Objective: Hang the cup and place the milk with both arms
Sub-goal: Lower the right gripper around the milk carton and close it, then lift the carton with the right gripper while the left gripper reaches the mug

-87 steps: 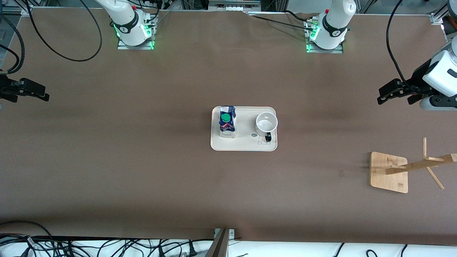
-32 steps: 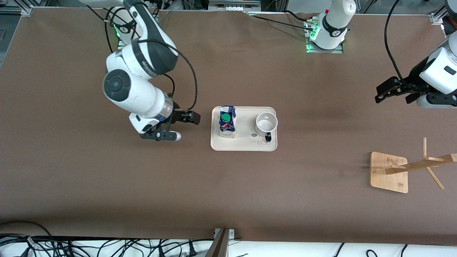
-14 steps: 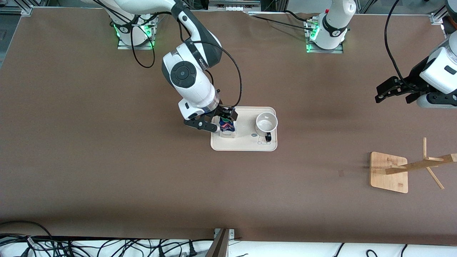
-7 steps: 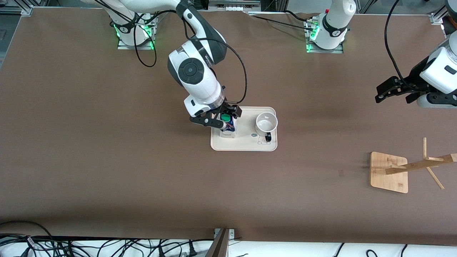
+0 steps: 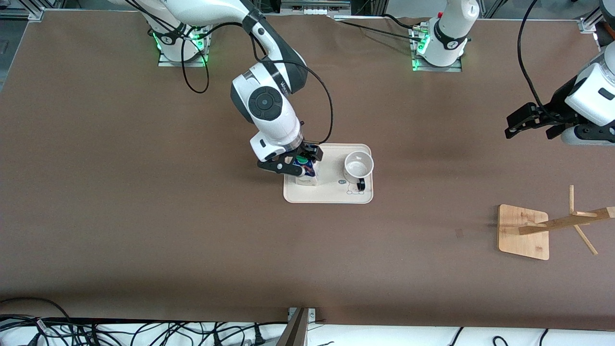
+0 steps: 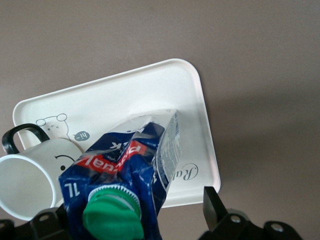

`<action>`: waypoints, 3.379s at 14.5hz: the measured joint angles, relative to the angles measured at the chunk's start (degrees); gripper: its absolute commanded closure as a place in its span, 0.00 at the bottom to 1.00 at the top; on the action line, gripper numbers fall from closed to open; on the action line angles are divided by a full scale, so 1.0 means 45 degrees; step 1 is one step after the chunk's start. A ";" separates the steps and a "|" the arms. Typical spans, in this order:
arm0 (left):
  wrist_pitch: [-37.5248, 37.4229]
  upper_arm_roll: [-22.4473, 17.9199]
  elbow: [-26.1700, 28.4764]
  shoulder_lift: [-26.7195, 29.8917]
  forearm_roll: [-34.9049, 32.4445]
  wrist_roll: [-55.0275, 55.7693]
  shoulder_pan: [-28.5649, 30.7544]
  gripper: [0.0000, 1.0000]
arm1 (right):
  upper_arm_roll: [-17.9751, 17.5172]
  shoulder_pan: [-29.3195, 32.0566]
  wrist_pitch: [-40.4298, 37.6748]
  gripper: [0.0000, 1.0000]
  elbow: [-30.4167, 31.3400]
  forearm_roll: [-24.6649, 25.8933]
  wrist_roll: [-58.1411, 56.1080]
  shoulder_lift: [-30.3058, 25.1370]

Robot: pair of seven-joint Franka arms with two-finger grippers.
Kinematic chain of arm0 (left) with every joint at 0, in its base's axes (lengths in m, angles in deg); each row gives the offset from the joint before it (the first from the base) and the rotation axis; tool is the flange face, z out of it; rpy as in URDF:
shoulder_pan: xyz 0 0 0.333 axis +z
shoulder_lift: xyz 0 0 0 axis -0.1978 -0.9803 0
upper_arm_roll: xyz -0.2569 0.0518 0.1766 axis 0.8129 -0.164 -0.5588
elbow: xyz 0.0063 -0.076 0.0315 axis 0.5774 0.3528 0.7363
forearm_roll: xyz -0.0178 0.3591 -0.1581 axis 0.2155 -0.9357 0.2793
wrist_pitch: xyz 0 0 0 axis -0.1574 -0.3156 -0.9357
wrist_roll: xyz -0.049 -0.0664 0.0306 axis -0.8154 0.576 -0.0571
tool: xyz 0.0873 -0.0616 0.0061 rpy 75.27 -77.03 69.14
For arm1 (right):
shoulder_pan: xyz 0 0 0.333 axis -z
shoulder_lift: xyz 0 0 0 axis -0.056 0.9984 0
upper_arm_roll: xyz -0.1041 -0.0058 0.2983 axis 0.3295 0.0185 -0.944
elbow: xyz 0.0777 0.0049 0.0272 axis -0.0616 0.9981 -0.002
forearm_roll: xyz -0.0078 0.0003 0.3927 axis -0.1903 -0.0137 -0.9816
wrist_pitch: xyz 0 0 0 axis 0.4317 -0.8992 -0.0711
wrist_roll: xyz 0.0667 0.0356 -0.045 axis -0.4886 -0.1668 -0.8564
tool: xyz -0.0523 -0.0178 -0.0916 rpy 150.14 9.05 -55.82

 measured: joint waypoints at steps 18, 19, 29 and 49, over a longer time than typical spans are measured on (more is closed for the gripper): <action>0.0001 0.0000 0.0000 0.0004 0.0000 0.0000 0.0000 0.00 | 0.0002 -0.0015 0.0314 0.74 -0.0083 0.0086 -0.0058 0.0086; 0.0013 0.0000 0.0000 0.0004 0.0000 0.0000 -0.0002 0.00 | 0.0002 -0.0026 0.0328 0.74 -0.0122 0.0086 -0.0058 0.0073; 0.0486 0.0025 0.0029 -0.0173 0.0555 -0.0015 -0.0372 0.00 | 0.1444 0.0066 -0.2415 0.74 -0.0919 0.0123 -0.0795 -0.2122; 0.5033 0.2175 0.1807 -0.3952 0.2432 0.6017 -0.3512 0.00 | 0.3710 0.5101 -0.7626 0.74 -0.2267 0.0135 -1.0324 -0.2101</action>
